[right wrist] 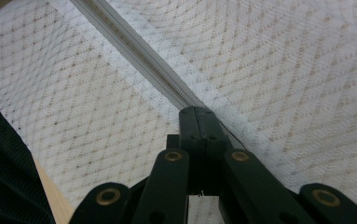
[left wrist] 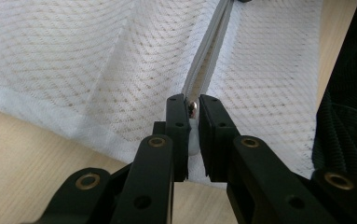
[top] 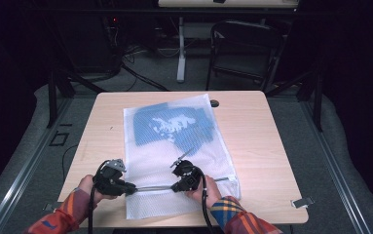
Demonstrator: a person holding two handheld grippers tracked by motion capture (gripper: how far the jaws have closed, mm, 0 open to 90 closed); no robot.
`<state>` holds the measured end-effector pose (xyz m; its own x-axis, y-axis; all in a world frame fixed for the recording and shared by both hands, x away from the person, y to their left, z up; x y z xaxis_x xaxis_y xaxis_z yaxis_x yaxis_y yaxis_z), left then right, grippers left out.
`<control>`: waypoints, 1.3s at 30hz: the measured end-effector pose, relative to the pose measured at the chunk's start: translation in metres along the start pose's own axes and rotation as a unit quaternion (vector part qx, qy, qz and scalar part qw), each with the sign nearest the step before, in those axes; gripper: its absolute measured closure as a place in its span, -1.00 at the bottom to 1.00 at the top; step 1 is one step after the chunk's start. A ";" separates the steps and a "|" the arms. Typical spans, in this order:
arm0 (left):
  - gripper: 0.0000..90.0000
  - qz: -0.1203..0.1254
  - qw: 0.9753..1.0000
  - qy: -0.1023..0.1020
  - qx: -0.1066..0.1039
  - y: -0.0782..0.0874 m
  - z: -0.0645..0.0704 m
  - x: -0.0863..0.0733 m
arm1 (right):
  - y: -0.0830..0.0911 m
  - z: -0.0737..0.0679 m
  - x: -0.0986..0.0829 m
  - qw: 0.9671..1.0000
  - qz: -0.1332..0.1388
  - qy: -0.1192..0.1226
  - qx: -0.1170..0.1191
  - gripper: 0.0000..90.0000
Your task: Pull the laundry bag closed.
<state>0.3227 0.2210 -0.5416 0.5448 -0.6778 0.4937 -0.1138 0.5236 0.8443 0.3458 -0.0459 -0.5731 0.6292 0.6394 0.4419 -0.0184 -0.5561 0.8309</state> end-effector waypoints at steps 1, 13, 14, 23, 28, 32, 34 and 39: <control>0.85 0.000 1.000 0.001 0.005 0.000 0.000 0.000 | 0.001 0.001 0.000 1.000 -0.004 0.003 0.002 1.00; 0.85 0.003 1.000 0.008 0.006 0.008 -0.002 -0.006 | 0.001 0.002 -0.001 1.000 0.000 0.005 0.004 1.00; 0.85 0.005 1.000 0.009 0.009 0.009 -0.003 -0.007 | 0.001 0.002 -0.002 1.000 0.003 0.005 0.003 1.00; 0.85 0.003 1.000 0.023 0.009 0.014 -0.008 -0.017 | 0.001 0.000 -0.003 1.000 0.005 0.015 -0.001 1.00; 0.85 -0.004 1.000 0.026 0.009 0.014 -0.009 -0.022 | 0.001 0.000 -0.003 1.000 0.005 0.018 -0.003 1.00; 0.85 -0.008 1.000 0.029 0.009 0.014 -0.012 -0.025 | 0.001 0.001 -0.004 1.000 0.008 0.019 0.001 1.00; 0.85 -0.011 1.000 0.029 0.004 0.014 -0.012 -0.026 | 0.001 0.001 -0.004 1.000 0.011 0.016 0.002 1.00; 0.84 -0.015 1.000 0.024 0.007 0.011 -0.011 -0.025 | 0.001 -0.001 -0.005 1.000 0.016 0.022 -0.003 1.00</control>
<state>0.3167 0.2494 -0.5470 0.5868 -0.6672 0.4587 -0.1093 0.4961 0.8614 0.3420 -0.0496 -0.5745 0.5942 0.6439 0.4820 -0.0431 -0.5729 0.8185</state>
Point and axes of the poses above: each handheld gripper's, and its own axes: y roughly backward along the jaws, x roughly out of its top, z roughly to its right, the point moved 1 cm from there along -y, roughly forward along the jaws, and after that the axes turned 2 degrees about x, right-handed, at the moved point
